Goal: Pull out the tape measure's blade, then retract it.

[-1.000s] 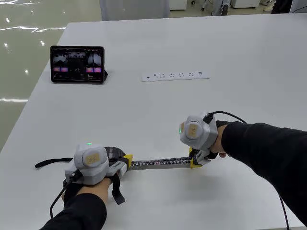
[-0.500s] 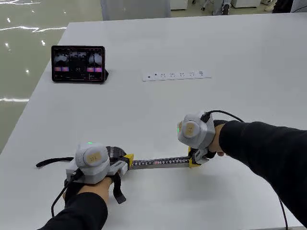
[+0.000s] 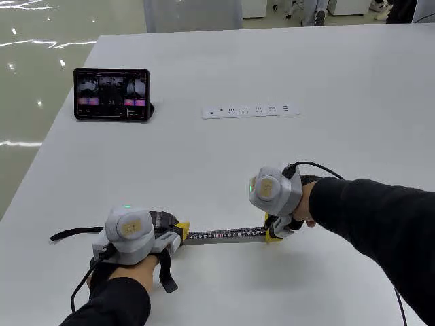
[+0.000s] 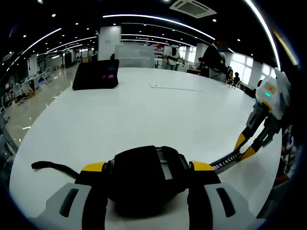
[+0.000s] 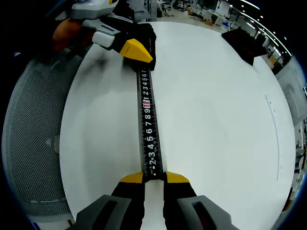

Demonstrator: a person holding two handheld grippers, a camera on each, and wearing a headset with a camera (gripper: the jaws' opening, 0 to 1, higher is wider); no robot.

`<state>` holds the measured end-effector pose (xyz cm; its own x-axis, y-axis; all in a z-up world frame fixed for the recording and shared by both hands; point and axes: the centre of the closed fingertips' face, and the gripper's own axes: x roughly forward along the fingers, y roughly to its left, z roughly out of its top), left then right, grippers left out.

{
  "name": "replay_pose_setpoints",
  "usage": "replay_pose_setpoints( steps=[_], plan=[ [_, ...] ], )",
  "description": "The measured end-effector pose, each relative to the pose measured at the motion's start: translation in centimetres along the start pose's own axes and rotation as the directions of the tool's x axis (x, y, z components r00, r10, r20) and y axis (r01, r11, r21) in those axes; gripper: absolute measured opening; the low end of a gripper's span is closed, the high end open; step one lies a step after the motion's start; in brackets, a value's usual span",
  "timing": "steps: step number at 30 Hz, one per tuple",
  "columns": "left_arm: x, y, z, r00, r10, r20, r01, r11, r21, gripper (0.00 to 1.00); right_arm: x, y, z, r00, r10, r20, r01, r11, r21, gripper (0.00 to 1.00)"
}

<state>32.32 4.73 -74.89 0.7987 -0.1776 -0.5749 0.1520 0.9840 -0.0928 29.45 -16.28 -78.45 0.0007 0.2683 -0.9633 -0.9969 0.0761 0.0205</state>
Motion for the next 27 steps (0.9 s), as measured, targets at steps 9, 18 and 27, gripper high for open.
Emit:
replay_pose_setpoints(
  steps=[9,18,27],
  plan=[
    [0.03,-0.02,0.05,1.0000,-0.004,-0.006,0.004,1.000,-0.003,0.64,0.07,0.07,0.35,1.0000,-0.001,-0.008,0.001,1.000,0.007,0.10],
    [-0.02,0.00,-0.02,0.9999,-0.008,-0.008,0.008,1.000,-0.008,0.64,0.09,0.15,0.67,0.9999,-0.005,-0.010,0.005,1.000,0.013,0.10],
    [0.00,0.01,-0.09,0.9999,-0.010,-0.008,0.010,1.000,-0.005,0.64,0.18,0.20,1.03,0.9999,-0.010,-0.011,0.010,1.000,0.011,0.10]
  ],
)
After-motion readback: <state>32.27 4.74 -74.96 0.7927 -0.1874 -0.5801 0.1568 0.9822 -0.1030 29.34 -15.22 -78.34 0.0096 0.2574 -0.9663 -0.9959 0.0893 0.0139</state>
